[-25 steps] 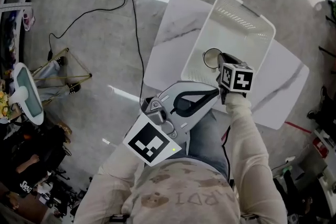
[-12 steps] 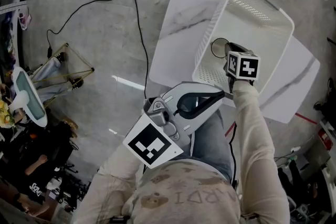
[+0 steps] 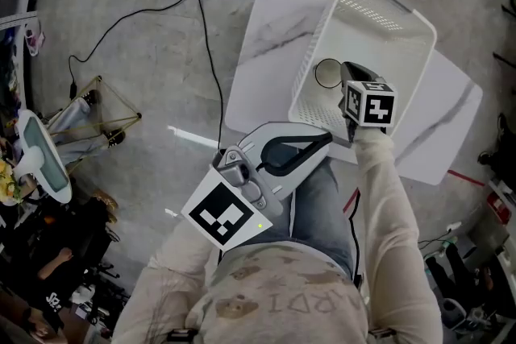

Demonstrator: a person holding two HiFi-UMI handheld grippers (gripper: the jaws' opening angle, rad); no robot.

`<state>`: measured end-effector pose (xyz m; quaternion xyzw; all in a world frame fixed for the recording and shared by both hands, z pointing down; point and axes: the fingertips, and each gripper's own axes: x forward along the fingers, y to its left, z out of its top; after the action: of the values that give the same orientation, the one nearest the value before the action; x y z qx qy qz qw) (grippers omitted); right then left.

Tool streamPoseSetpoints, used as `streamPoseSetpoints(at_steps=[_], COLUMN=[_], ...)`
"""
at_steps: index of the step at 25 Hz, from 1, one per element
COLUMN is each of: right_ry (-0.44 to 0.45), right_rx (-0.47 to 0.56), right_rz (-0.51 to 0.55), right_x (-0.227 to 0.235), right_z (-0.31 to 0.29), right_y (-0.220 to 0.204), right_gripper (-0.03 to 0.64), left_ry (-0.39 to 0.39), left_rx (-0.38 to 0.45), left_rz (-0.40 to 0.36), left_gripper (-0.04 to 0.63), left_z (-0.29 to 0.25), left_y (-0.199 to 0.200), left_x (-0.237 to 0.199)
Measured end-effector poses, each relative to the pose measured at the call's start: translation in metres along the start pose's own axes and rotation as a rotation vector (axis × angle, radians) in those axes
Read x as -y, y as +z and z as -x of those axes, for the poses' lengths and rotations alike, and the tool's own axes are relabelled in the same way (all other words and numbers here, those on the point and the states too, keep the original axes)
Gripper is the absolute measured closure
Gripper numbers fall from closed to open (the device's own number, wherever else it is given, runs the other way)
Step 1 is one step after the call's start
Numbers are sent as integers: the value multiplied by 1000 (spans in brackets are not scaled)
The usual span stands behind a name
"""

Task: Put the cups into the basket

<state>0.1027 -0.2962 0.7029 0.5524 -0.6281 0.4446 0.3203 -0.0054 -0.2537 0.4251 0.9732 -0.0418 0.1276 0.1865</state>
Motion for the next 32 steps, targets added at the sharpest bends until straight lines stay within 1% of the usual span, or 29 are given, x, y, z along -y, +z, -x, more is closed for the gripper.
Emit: streamPoseSetpoints(at_steps=[3,6,10,13,18,20,23,28,32], right_ry=[70,132,218,263,287,304,335,354,381], right_rx=[51,136,269,378,560,632,732,857,921], right_rz=[-24,-28,-1,16,74,74,76,118,134], right_x=[-15,-30,-56,-71,-86,-89,-93,-103,-107], right_z=[22,57,121,178,277,316,368,428,452], right_y=[16,35,56,68,74,71,62,53,51], right_gripper=[591,591,591,591,591,591,591,591,591], left_ry=[-4,-8,-20,-29,-33,-27,-13,-15,-9], left_rx=[14,31,58,80,112,124,135,141,147], left_rz=[-18,-50,-70,-83,-162,-170,-162,-208,-219], left_gripper=[595,595,595,595,595,595,595,595,595], left_z=[1,-1,-5,-9,-14,-16,-20,-25,-28], left_y=[11,25,47,66,95,104,116,134,143], left_x=[6,13,31,48,74,85,103,127,139])
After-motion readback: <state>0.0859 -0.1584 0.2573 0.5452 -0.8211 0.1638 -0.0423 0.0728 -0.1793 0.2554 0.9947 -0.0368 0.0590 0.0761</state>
